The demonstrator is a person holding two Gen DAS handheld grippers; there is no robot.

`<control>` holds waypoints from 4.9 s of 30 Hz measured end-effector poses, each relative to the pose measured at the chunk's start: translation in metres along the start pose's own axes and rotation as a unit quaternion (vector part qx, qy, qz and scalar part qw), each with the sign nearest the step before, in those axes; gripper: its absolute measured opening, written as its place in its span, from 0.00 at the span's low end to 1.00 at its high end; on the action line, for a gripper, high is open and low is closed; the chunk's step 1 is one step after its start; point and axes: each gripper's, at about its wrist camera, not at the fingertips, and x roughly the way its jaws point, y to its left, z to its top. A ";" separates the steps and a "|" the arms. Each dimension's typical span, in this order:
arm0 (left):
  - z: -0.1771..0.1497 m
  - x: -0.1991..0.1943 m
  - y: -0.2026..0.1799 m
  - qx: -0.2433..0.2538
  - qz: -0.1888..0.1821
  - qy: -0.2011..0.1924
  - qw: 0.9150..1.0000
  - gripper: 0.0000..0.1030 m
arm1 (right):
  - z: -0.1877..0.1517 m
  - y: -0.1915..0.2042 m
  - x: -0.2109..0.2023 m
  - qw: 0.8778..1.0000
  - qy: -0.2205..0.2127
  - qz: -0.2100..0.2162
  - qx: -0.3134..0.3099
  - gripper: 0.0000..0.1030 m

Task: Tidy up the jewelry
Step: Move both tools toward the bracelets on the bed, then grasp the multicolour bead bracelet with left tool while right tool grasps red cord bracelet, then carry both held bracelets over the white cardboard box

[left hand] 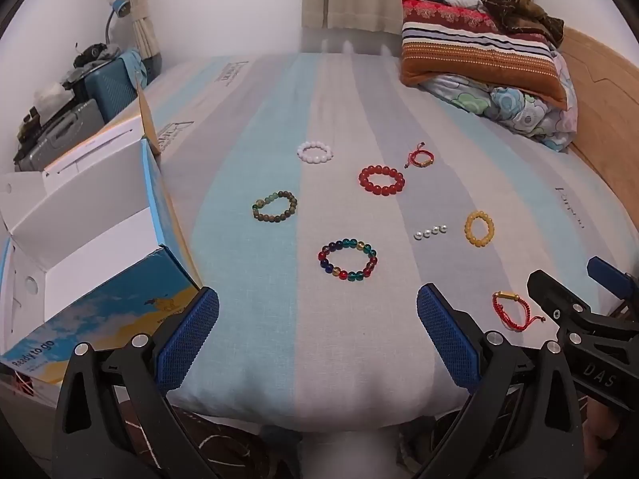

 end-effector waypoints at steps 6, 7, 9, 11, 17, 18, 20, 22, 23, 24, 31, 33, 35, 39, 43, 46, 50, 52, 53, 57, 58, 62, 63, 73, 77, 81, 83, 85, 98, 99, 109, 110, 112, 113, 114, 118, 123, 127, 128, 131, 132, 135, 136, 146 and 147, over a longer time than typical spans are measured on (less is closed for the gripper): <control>0.000 -0.002 0.001 -0.003 -0.002 0.001 1.000 0.94 | 0.000 0.001 0.000 1.000 0.000 -0.001 0.000 0.93; 0.000 -0.003 0.001 -0.003 -0.003 0.001 1.000 0.94 | 0.000 0.001 0.000 1.000 0.000 -0.001 0.000 0.93; 0.001 -0.005 0.001 -0.004 -0.003 0.000 1.000 0.94 | 0.000 0.000 -0.001 1.000 0.000 0.000 0.000 0.93; -0.001 -0.003 -0.002 0.000 0.001 -0.004 1.000 0.94 | 0.000 0.001 -0.001 1.000 0.000 0.000 0.000 0.93; -0.001 -0.003 -0.003 0.000 0.002 -0.003 1.000 0.94 | 0.000 0.001 0.000 1.000 0.001 0.000 0.000 0.93; -0.001 -0.003 -0.003 0.001 0.002 -0.003 1.000 0.94 | 0.000 0.001 0.000 1.000 0.000 0.000 0.000 0.93; 0.000 -0.002 -0.001 0.000 0.001 -0.004 1.000 0.94 | 0.000 0.001 0.000 1.000 0.000 0.000 0.000 0.93; 0.001 -0.002 0.001 0.001 0.003 -0.003 1.000 0.94 | 0.001 0.001 0.000 1.000 0.001 0.001 0.001 0.93; 0.001 -0.002 0.001 0.001 0.004 -0.003 1.000 0.94 | 0.001 0.001 -0.001 1.000 0.000 0.001 0.001 0.93; 0.001 -0.002 0.000 0.002 0.004 -0.003 1.000 0.94 | 0.001 0.001 0.000 1.000 0.001 0.001 0.000 0.93; 0.001 -0.003 0.000 0.003 0.007 -0.004 1.000 0.94 | 0.002 0.001 -0.001 1.000 -0.001 0.001 0.000 0.93; 0.001 -0.003 0.000 0.002 0.006 -0.004 1.000 0.94 | 0.002 0.001 -0.001 1.000 -0.001 0.002 0.001 0.93; 0.002 -0.004 0.001 0.005 0.008 -0.003 1.000 0.94 | 0.002 0.001 -0.002 1.000 -0.002 0.001 0.000 0.93; 0.002 -0.004 0.001 0.003 0.005 -0.003 1.000 0.94 | 0.002 0.001 -0.002 1.000 -0.001 0.001 0.000 0.93; 0.002 -0.005 0.003 -0.002 0.002 -0.003 1.000 0.94 | 0.003 0.001 -0.003 1.000 -0.002 0.002 0.000 0.93; 0.003 -0.004 0.002 -0.004 0.000 -0.001 1.000 0.94 | 0.002 0.001 -0.002 1.000 -0.002 0.002 0.000 0.93; 0.003 -0.003 0.001 -0.005 -0.002 0.000 1.000 0.94 | 0.002 0.001 -0.002 1.000 -0.001 0.002 0.000 0.93; 0.002 -0.001 0.001 -0.009 -0.006 0.001 1.000 0.94 | 0.002 0.001 -0.002 1.000 -0.001 0.001 -0.001 0.93; 0.002 0.000 0.001 -0.010 -0.008 0.001 1.000 0.94 | 0.002 0.001 -0.001 1.000 0.000 0.000 -0.002 0.93; 0.003 0.018 0.002 -0.005 -0.009 0.008 1.000 0.94 | 0.004 -0.010 0.010 1.000 0.010 -0.017 -0.001 0.93; 0.004 0.024 0.002 -0.004 -0.008 0.010 1.000 0.94 | 0.004 -0.015 0.014 1.000 0.013 -0.023 0.002 0.93; 0.011 0.047 -0.001 0.011 -0.006 0.010 1.000 0.94 | 0.004 -0.039 0.042 0.998 0.050 -0.034 0.019 0.93; 0.013 0.052 -0.002 0.018 -0.002 0.007 1.000 0.94 | 0.004 -0.044 0.048 0.997 0.061 -0.033 0.023 0.93; 0.033 0.130 -0.014 0.011 -0.026 0.043 0.999 0.94 | -0.003 -0.081 0.120 0.978 0.195 -0.015 0.073 0.93; 0.031 0.158 -0.018 0.013 -0.024 0.074 0.997 0.94 | -0.010 -0.083 0.138 0.968 0.238 -0.008 0.084 0.93; 0.027 0.177 -0.021 0.010 -0.030 0.102 0.994 0.94 | -0.017 -0.082 0.151 0.961 0.265 -0.009 0.084 0.93; 0.024 0.183 -0.024 0.013 -0.032 0.113 0.993 0.94 | -0.021 -0.082 0.158 0.957 0.279 -0.010 0.084 0.93; 0.023 0.188 -0.026 0.020 -0.027 0.118 0.992 0.94 | -0.027 -0.085 0.166 0.950 0.299 -0.007 0.093 0.88; 0.015 0.195 -0.037 0.049 -0.035 0.120 0.991 0.59 | -0.037 -0.090 0.170 0.946 0.305 -0.022 0.109 0.64; 0.015 0.194 -0.038 0.051 -0.034 0.121 0.991 0.54 | -0.035 -0.094 0.169 0.946 0.305 -0.023 0.111 0.60; 0.016 0.188 -0.038 0.057 -0.043 0.123 0.990 0.17 | -0.028 -0.111 0.162 0.948 0.288 -0.035 0.128 0.28; 0.017 0.188 -0.035 0.051 -0.047 0.125 0.990 0.17 | -0.029 -0.109 0.164 0.948 0.287 -0.036 0.131 0.27; 0.019 0.187 -0.031 0.038 -0.056 0.129 0.989 0.16 | -0.023 -0.109 0.167 0.948 0.284 -0.034 0.138 0.20; 0.020 0.187 -0.029 0.034 -0.059 0.131 0.989 0.15 | -0.022 -0.111 0.165 0.949 0.282 -0.034 0.141 0.19; 0.021 0.186 -0.027 0.031 -0.061 0.132 0.989 0.08 | -0.021 -0.113 0.164 0.949 0.280 -0.033 0.142 0.16; 0.025 0.182 -0.023 0.026 -0.064 0.128 0.989 0.08 | -0.016 -0.117 0.159 0.952 0.267 -0.030 0.143 0.07; 0.031 0.179 -0.016 0.015 -0.075 0.125 0.989 0.08 | -0.005 -0.117 0.151 0.960 0.239 -0.019 0.145 0.07; 0.040 0.168 -0.006 0.001 -0.081 0.109 0.991 0.08 | 0.005 -0.118 0.144 0.966 0.216 -0.013 0.143 0.07; 0.043 0.164 -0.004 -0.003 -0.085 0.105 0.991 0.08 | 0.003 -0.115 0.144 0.967 0.212 -0.013 0.142 0.07; 0.053 0.146 0.003 -0.011 -0.093 0.086 0.992 0.08 | 0.005 -0.111 0.141 0.970 0.201 -0.013 0.136 0.07; 0.055 0.141 0.005 -0.011 -0.093 0.081 0.992 0.08 | -0.006 -0.101 0.139 0.971 0.196 -0.015 0.134 0.07; 0.063 0.122 0.012 -0.016 -0.098 0.066 0.993 0.08 | -0.002 -0.098 0.139 0.973 0.189 -0.013 0.131 0.07; 0.065 0.116 0.015 -0.019 -0.101 0.063 0.993 0.08 | -0.003 -0.095 0.137 0.974 0.185 -0.013 0.130 0.07; 0.088 0.061 0.050 -0.046 -0.040 0.023 0.998 0.08 | 0.013 -0.075 0.121 0.985 0.142 -0.030 0.097 0.07; 0.089 0.058 0.055 -0.050 -0.029 0.024 0.998 0.08 | 0.016 -0.071 0.118 0.986 0.136 -0.031 0.096 0.07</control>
